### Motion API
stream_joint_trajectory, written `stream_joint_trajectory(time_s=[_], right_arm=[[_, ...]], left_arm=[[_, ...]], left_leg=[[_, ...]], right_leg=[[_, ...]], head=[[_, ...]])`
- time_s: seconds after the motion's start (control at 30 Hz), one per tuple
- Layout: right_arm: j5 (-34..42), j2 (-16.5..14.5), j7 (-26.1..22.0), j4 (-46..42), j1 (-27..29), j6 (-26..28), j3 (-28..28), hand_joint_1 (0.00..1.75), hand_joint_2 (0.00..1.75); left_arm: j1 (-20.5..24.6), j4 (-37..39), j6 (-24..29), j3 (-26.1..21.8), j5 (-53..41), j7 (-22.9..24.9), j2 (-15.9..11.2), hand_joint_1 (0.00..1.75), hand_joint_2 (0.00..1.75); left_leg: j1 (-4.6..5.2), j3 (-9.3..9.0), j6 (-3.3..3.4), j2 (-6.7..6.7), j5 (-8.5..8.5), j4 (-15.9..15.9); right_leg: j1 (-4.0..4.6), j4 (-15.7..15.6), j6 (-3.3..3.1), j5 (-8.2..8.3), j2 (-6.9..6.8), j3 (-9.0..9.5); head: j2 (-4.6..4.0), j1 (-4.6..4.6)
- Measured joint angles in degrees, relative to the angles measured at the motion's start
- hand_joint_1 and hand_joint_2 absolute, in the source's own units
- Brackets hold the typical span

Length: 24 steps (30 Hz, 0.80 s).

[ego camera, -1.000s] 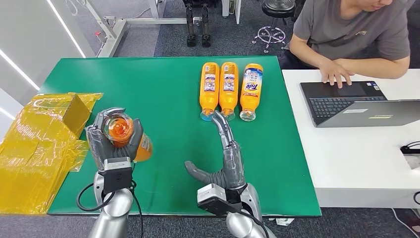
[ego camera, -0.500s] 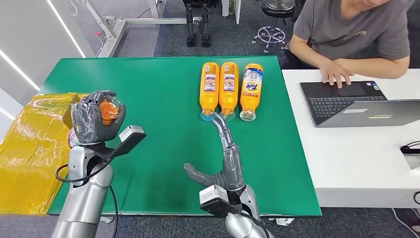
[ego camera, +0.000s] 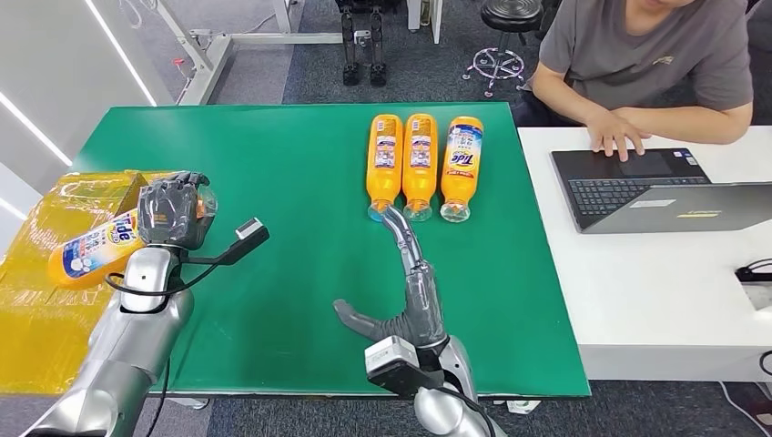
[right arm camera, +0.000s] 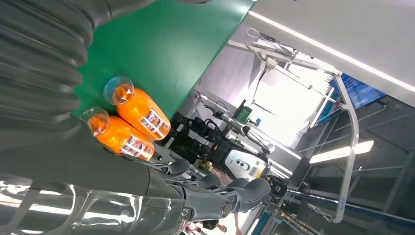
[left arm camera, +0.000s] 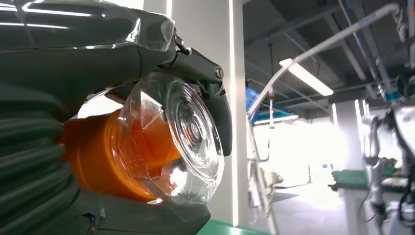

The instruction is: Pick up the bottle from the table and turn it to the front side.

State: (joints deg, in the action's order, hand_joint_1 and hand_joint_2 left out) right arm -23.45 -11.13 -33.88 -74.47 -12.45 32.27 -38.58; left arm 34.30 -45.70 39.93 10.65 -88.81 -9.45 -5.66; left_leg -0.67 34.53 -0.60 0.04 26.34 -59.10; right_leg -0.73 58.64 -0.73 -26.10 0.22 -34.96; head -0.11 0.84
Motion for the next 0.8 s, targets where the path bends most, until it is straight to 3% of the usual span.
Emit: stream_joint_trajectory(time_s=[0.23, 0.5, 0.8], right_arm=[[0.1, 0.0, 0.0, 0.6, -0.3, -1.0, -0.1, 0.0, 1.75], [0.5, 0.0, -0.6, 1.3, -1.3, -2.3, -0.4, 0.0, 1.75], [0.5, 0.0, -0.6, 1.7, -1.5, -2.7, -0.4, 0.0, 1.75]], left_arm=[[-0.2, 4.0, 0.1, 2.8, -0.8, 1.1, -2.3, 1.75, 1.75], [-3.8, 4.3, 0.1, 6.0, -0.9, 1.0, -6.1, 1.75, 1.75], [-7.0, 5.4, 0.1, 6.7, -0.8, -0.3, -7.2, 1.75, 1.75]], left_leg=[[0.0, 0.04, 0.0, -0.01, 0.0, 0.0], [-0.01, 0.04, 0.0, -0.03, 0.0, 0.0], [-0.01, 0.06, 0.0, -0.03, 0.0, 0.0]], right_leg=[[0.0, 0.0, 0.0, 0.0, 0.0, 0.0], [0.0, 0.0, -0.01, -0.01, -0.03, -0.01], [0.0, 0.0, -0.01, -0.01, -0.03, -0.01]], head=[[0.0, -0.01], [0.0, -0.01], [0.0, -0.01]])
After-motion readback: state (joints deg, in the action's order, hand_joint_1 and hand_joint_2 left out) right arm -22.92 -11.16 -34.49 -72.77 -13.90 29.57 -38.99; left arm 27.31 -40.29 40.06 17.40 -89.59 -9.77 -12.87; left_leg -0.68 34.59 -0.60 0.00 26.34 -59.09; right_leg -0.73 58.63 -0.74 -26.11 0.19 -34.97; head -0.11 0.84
